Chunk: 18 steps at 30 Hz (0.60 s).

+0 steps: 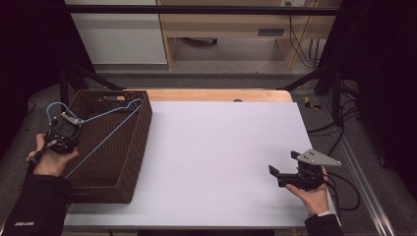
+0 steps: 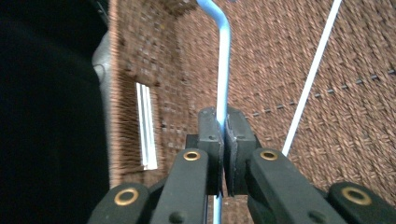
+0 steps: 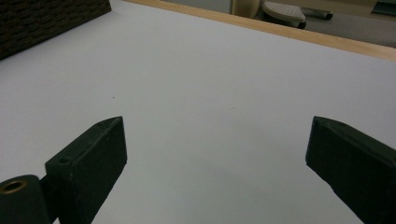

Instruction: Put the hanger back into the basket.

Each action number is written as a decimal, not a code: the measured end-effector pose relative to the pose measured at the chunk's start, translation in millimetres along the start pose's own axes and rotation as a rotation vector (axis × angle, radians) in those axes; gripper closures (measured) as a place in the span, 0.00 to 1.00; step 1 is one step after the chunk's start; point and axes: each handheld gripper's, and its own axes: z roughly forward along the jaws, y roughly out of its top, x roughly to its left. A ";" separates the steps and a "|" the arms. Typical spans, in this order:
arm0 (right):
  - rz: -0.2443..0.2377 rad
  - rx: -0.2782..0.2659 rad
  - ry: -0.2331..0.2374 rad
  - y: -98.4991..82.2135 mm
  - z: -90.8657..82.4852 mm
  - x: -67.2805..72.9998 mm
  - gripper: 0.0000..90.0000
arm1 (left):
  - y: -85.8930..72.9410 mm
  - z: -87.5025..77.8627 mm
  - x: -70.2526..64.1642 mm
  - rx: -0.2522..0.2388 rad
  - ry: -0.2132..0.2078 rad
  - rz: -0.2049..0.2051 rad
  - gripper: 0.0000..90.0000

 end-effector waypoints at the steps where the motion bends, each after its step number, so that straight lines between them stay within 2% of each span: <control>1: 0.001 0.000 -0.002 0.0 0.0 -0.1 0.06 | -2.0 6.6 -4.5 0.015 -0.021 0.002 0.97; 2: 0.001 0.000 -0.002 0.0 0.0 -0.1 0.06 | -2.0 6.6 -4.5 0.015 -0.021 0.002 0.97; 4: 0.001 0.001 -0.003 -0.2 0.2 -0.3 0.06 | -4.3 17.5 -12.4 0.041 -0.043 0.007 0.97; 6: 0.001 0.003 -0.003 -0.3 0.5 -0.1 0.06 | -4.7 19.6 -13.8 0.046 -0.049 0.007 0.97; 9: 0.000 0.002 -0.003 -0.3 0.5 -0.2 0.06 | -6.4 26.5 -18.9 0.073 -0.080 0.007 0.96; 10: 0.001 0.002 -0.003 -0.3 0.5 -0.1 0.06 | -7.4 25.9 -19.4 0.058 -0.075 0.007 0.96; 12: 0.001 0.002 -0.002 -0.3 0.4 -0.2 0.06 | -8.2 22.6 -17.1 0.043 -0.096 -0.017 0.93; 16: 0.003 0.001 -0.002 -0.1 -0.2 -0.5 0.06 | -10.7 5.6 -10.7 -0.031 -0.111 -0.041 0.85; 17: 0.007 0.000 0.000 -0.1 -0.4 -0.3 0.06 | -10.7 5.6 -10.7 -0.031 -0.111 -0.041 0.83; 18: 0.007 0.000 0.000 -0.1 -0.4 -0.3 0.06 | -11.6 -1.0 -9.1 -0.063 -0.117 -0.058 0.83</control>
